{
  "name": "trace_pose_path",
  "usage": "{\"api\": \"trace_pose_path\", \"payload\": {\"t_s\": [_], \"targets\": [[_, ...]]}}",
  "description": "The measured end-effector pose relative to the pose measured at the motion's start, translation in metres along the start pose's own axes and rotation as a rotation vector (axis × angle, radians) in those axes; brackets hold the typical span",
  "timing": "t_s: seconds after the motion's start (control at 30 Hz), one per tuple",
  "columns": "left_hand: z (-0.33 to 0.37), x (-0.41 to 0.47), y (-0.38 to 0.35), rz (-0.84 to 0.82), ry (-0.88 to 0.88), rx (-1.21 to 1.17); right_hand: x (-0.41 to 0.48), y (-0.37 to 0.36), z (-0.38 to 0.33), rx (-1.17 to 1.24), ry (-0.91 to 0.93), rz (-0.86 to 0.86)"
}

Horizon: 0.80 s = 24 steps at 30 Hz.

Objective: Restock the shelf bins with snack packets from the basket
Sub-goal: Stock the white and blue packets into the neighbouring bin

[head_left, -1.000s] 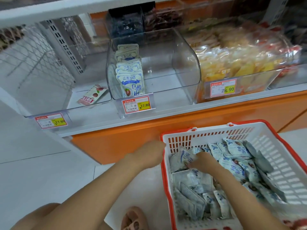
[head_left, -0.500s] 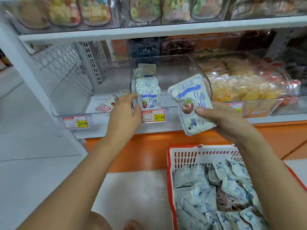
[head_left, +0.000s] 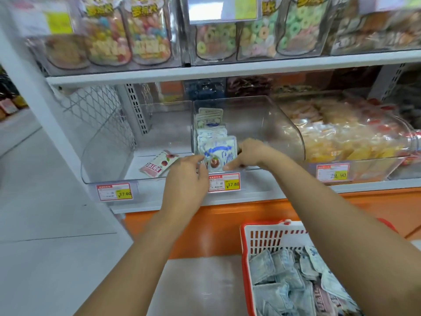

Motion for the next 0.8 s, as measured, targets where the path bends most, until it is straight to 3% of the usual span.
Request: {"api": "trace_pose_path", "payload": {"t_s": [0.1,0.37,0.43,0.53,0.57,0.67,0.8], "targets": [[-0.003,0.002,0.000,0.000,-0.007,0.029,0.004,-0.008,-0.006,-0.204,-0.012,-0.028],[-0.005,-0.001,-0.004,-0.037,-0.061,0.078,0.001,-0.006,0.000,-0.268,-0.073,-0.006],[-0.003,-0.005,-0.005,-0.022,-0.099,0.067,-0.002,0.001,0.007,-0.093,-0.065,0.199],[0.004,-0.016,-0.013,-0.058,-0.137,0.017,-0.032,0.012,0.022,0.178,0.046,0.735],[0.005,-0.021,-0.018,-0.092,-0.139,0.016,-0.045,0.009,0.029,0.202,0.085,0.796],[0.007,-0.038,-0.046,-0.326,-0.129,0.143,-0.075,-0.019,0.057,0.117,0.169,0.722],[-0.019,-0.072,-0.091,-0.818,0.077,0.346,-0.085,-0.081,0.117,-0.172,0.171,0.381]]}}
Point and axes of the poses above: each hand's wrist, its own x-axis towards the middle knuckle, its own y-axis out of the back of the hand, z = x × y, the point moved 3 cm from there along x, towards the middle knuckle, and after that the axes turned 14 degrees about -x, right-handed, at the moved point
